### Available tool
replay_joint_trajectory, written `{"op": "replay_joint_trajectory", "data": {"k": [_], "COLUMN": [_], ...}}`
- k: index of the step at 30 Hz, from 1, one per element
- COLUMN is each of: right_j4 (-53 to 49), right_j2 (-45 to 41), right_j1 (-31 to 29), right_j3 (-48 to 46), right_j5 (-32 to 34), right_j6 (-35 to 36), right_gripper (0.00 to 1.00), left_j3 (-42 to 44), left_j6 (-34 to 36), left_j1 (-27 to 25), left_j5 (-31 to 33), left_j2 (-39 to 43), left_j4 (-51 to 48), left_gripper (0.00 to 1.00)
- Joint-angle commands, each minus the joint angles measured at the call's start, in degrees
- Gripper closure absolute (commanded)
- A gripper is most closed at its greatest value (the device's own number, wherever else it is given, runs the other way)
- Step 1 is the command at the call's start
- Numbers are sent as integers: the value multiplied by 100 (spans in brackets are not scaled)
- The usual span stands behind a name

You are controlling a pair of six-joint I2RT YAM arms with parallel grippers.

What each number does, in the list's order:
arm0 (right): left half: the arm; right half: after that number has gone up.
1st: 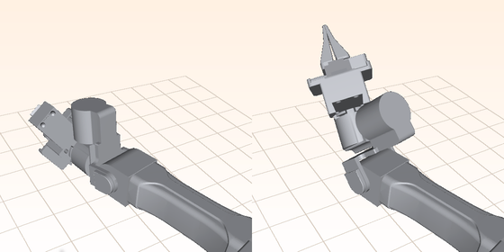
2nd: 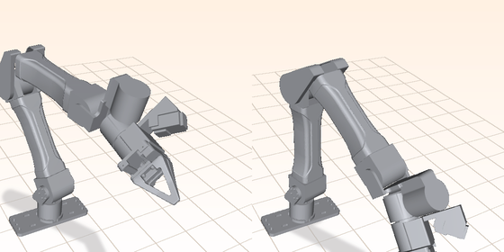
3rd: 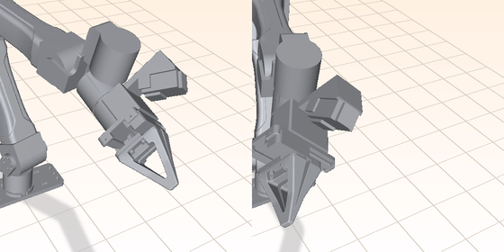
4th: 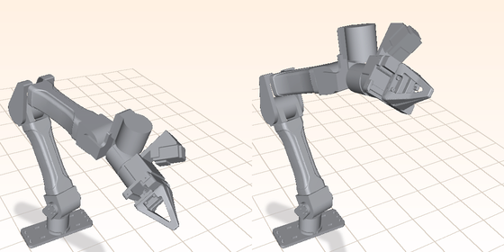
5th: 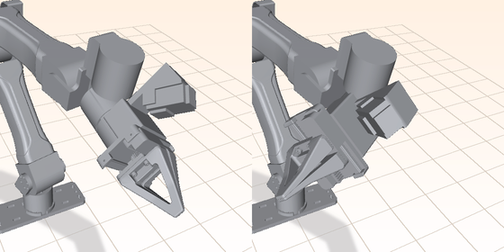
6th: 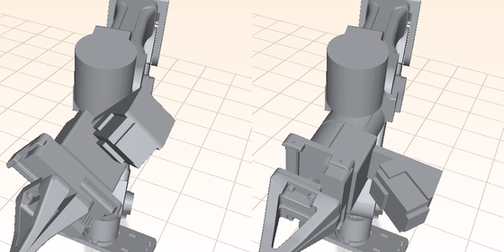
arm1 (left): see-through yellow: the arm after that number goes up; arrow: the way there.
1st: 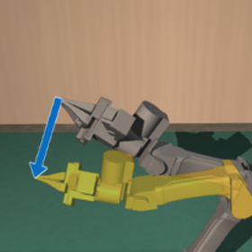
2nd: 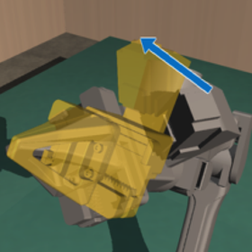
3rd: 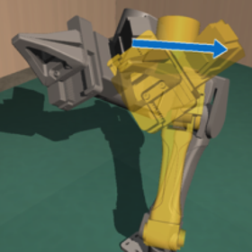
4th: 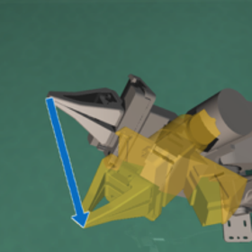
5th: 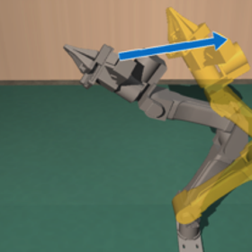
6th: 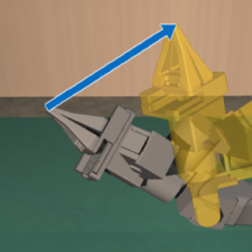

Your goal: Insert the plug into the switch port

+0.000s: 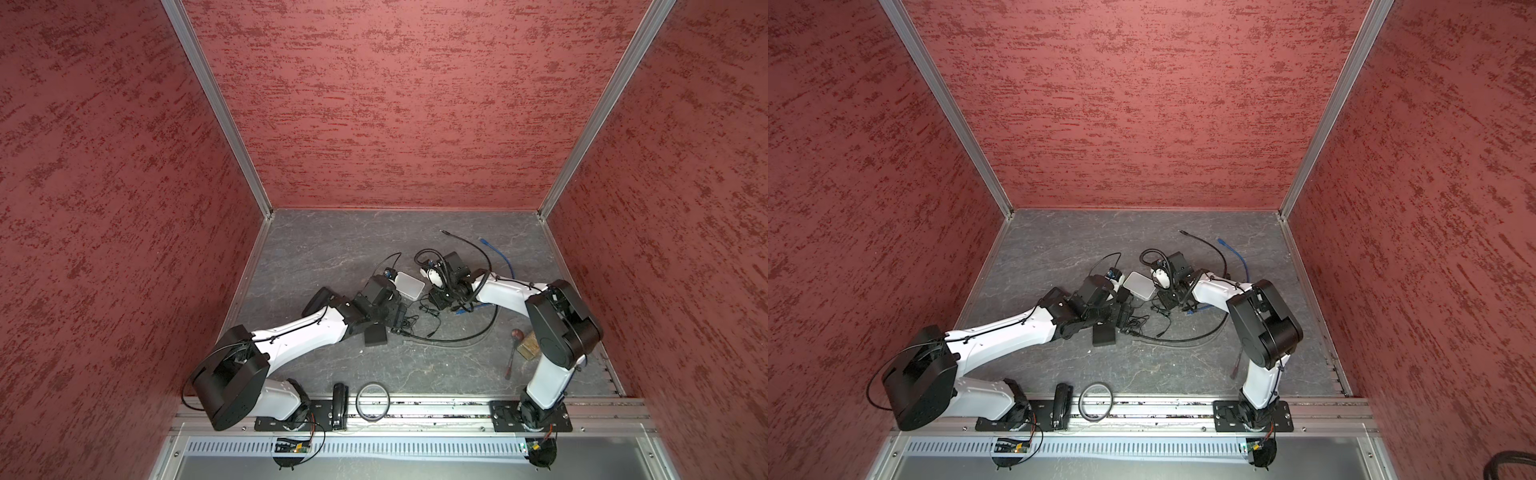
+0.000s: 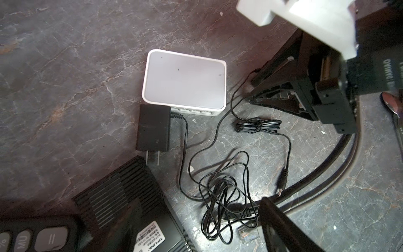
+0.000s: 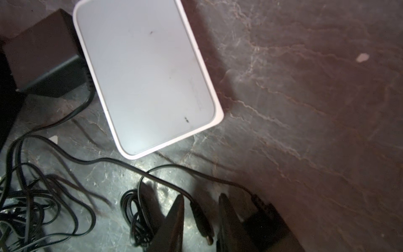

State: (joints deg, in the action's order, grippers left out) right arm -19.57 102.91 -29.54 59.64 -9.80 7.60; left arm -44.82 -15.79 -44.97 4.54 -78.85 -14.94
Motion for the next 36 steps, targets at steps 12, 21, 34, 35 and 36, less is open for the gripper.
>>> {"op": "replay_joint_trajectory", "data": {"k": [12, 21, 34, 35, 36], "right_j4": [-468, -464, 386, 533, 651], "right_j2": [306, 49, -1315, -1416, -1498], "right_j1": [-143, -157, -122, -131, -124], "right_j3": [398, 438, -54, -148, -221], "right_j5": [36, 40, -289, -331, -361], "right_j6": [146, 149, -1176, -1353, -1496], "right_gripper": [83, 98, 98, 98, 99], "left_j3": [164, 257, 83, 55, 23], "left_j6": [-89, -143, -368, -401, -430], "left_j1": [58, 85, 190, 184, 180], "left_j5": [13, 180, -146, -267, -374], "left_j2": [299, 394, 820, 851, 883], "left_j4": [291, 344, 293, 275, 261], "left_gripper": [14, 13, 15, 16, 16]}}
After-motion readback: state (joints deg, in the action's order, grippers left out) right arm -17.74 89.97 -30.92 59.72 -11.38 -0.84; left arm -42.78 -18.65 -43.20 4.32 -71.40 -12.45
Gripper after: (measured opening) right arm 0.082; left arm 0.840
